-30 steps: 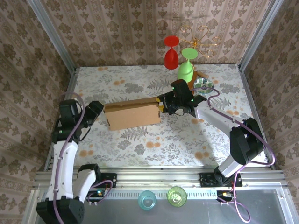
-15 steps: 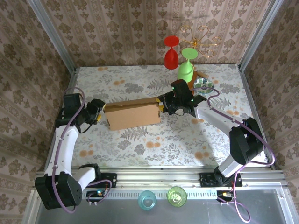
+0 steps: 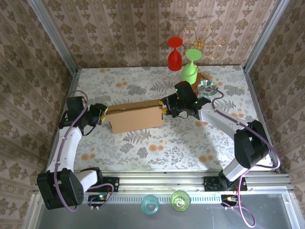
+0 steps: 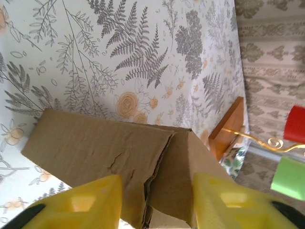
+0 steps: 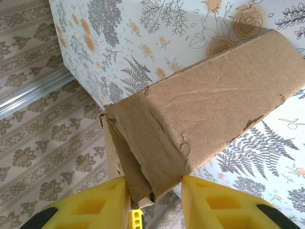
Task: Fold the paper box
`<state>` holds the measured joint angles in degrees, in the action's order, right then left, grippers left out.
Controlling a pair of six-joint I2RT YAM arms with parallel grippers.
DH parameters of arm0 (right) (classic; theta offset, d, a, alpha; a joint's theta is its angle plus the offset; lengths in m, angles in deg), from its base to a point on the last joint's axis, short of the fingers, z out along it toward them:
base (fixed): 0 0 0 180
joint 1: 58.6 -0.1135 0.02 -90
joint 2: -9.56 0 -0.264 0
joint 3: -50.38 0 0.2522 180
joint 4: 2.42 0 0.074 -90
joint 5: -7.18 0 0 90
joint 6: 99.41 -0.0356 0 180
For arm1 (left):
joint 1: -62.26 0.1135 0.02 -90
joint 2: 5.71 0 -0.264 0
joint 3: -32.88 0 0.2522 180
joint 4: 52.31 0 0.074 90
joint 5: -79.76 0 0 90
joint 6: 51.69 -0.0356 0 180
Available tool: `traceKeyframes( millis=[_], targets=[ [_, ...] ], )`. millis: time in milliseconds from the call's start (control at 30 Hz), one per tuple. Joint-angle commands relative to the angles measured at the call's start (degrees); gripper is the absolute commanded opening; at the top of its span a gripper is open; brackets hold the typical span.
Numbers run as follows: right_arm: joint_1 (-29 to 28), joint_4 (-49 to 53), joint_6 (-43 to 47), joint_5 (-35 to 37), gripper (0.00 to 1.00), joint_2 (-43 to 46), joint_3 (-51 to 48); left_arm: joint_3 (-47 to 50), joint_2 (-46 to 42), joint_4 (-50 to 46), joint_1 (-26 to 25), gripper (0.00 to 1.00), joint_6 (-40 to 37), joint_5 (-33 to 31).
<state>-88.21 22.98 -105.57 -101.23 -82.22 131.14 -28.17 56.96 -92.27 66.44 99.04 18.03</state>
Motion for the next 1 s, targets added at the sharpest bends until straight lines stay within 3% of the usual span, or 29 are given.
traceKeyframes(
  millis=[0, 233, 433, 600, 767, 967],
  targets=[
    [0.2, 3.5, 0.6, 0.2, 0.33, -1.1, -1.8, 2.3, -0.3, 0.6, 0.3, 0.31, 0.0, 0.7],
    [0.1, 5.3, 2.4, 0.0, 0.27, -0.7, -2.0, 4.7, -2.0, 0.4, 0.3, 0.27, 0.1, 0.9],
    [0.1, 5.8, 3.3, -0.3, 0.22, 0.1, -4.7, 8.4, -3.6, 2.1, 0.2, 0.10, 1.2, 1.7],
    [0.4, 6.8, 5.6, -0.3, 0.17, 0.5, -5.5, 9.7, -4.3, 3.1, 0.1, 0.08, 1.4, 2.4],
    [2.1, 7.4, 13.9, -1.5, 0.15, 0.1, -3.6, 9.3, -5.3, 8.0, -2.2, 0.08, 2.0, 2.6],
    [4.1, 8.4, 33.2, -5.4, 0.16, 1.1, -1.8, 10.4, -8.1, 16.8, -9.4, 0.08, 1.0, -0.2]
  ],
)
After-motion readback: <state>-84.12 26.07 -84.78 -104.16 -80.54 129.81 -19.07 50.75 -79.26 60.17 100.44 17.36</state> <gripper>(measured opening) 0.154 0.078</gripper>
